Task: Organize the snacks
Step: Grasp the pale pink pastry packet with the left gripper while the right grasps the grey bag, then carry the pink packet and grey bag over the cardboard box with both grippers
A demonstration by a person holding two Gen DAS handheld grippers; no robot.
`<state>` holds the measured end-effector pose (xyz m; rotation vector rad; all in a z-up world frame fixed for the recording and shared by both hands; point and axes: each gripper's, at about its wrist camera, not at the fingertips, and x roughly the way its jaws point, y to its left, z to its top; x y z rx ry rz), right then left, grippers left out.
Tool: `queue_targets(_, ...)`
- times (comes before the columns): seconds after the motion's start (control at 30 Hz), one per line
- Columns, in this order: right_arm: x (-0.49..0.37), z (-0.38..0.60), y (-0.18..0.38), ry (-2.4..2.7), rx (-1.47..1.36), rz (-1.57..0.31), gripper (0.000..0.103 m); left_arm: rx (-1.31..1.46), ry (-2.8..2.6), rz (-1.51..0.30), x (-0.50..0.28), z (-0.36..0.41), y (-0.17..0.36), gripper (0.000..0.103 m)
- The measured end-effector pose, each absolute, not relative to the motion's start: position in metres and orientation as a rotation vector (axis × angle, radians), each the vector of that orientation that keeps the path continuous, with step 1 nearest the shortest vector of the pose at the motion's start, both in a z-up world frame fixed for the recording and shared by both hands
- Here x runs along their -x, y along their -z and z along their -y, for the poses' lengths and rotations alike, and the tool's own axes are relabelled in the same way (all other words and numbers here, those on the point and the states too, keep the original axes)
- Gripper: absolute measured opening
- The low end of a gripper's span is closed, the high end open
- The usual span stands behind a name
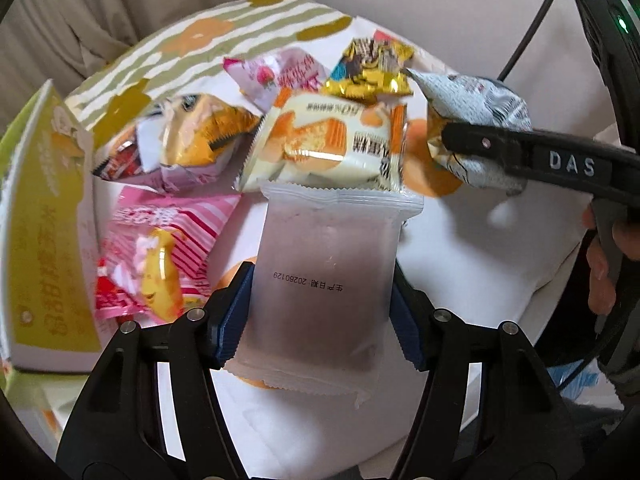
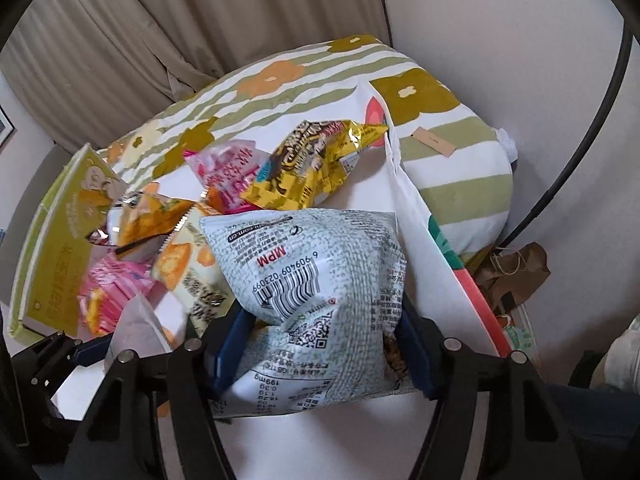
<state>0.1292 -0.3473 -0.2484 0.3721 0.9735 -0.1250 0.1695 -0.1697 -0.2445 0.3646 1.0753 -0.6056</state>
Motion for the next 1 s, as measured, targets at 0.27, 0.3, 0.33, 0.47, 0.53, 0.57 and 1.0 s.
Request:
queue_targets(0.27,-0.109,0.340,0.199,0.029,-0.313,-0.923,0.064,-0.211,0.522,-1.017,-0.167,0.147,0.184,0.060)
queue_targets(0.3,-0.109,0.336,0.193,0.010,-0.294,-0.915,0.064,-0.198,0.504,-1.002,-0.167,0.142,0.177,0.060)
queue_targets(0.33,-0.109,0.330,0.182,-0.018,-0.267,-0.898,0.064,-0.188,0.473,-0.980,-0.167,0.135,0.166,0.060)
queue_targets(0.47,-0.117,0.305,0.156,-0.112,-0.203,-0.849,0.064,-0.157,0.375,-0.927,-0.169,0.103,0.139,0.060)
queue_targets(0.53,-0.124,0.290,0.145,-0.164,-0.189,-0.830,0.064,-0.130,0.317,-0.903,-0.173,0.080,0.125,0.060)
queue_targets(0.57,-0.129,0.281,0.139,-0.198,-0.183,-0.815,0.064,-0.121,0.296,-0.894,-0.175,0.070,0.120,0.060)
queue_targets(1.0,-0.171,0.138,0.101,-0.437,-0.160,-0.766,0.064,-0.066,0.095,-0.866,-0.222,-0.085,0.086,0.060)
